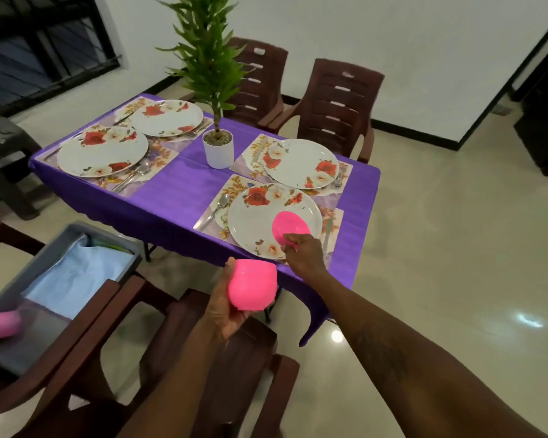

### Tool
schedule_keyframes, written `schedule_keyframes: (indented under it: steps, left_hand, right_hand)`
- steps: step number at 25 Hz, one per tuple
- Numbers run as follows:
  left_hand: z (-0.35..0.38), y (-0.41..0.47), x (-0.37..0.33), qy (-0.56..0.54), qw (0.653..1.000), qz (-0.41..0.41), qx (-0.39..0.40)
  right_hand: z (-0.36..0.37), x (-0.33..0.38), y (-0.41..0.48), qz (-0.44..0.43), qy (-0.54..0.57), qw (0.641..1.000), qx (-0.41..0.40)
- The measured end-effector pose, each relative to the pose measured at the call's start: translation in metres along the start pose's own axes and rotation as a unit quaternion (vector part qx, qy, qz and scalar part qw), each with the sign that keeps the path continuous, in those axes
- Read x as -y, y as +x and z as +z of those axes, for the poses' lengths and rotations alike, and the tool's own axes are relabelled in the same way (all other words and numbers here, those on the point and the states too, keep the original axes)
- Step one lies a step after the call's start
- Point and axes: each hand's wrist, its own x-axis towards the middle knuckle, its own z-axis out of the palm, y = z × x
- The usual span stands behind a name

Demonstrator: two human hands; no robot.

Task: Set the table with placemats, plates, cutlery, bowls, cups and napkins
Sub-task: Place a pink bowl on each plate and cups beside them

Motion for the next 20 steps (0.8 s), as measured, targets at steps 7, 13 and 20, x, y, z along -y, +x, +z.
schedule_keyframes:
  steps: [7, 13, 20]
  left_hand:
    - [0.010, 0.058, -0.029, -0.020, 0.999, 0.013, -0.039]
    - [0.042, 0.098, -0.027, -0.039, 0.992, 0.058, -0.109]
    - [0.109, 0.139, -0.021, -0.061, 0.970, 0.094, -0.216]
  right_hand:
    - [0.018, -0.025, 0.102, -0.038, -0.136, 0.980, 0.137]
    - [0.024, -0.045, 0.168, -0.205, -0.271, 0.921, 0.191]
    - [-0.018, -0.051, 0.199, -0.335, -0.064, 0.898, 0.278]
